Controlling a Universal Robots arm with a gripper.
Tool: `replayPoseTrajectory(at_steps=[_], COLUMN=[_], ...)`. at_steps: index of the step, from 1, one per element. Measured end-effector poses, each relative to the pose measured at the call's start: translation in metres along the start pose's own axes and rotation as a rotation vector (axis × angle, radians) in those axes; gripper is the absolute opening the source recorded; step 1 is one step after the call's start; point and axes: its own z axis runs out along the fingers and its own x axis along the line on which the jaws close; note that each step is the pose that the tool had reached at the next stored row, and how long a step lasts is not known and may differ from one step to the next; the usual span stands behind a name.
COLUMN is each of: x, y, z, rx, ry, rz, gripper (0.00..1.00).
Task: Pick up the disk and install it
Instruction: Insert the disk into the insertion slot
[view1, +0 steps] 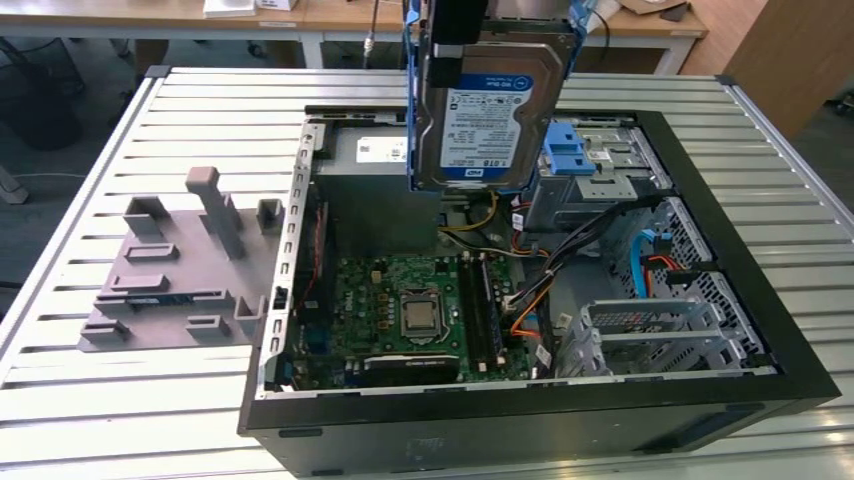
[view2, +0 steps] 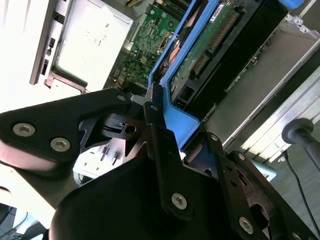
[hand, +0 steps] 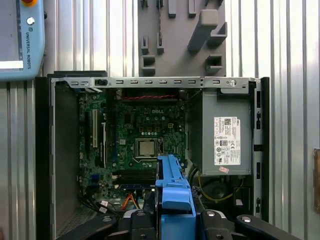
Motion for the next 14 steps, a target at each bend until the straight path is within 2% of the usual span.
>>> replayPoseTrajectory(at_steps=[10, 14], x=[0.0284, 0.0366], y=[-0.0008, -0.0012], z=[0.0004, 0.0004], rx=[0.0001, 0.0001], ry=[-0.0001, 0.0000], rz=[0.004, 0.007], gripper=[0.36, 0.36])
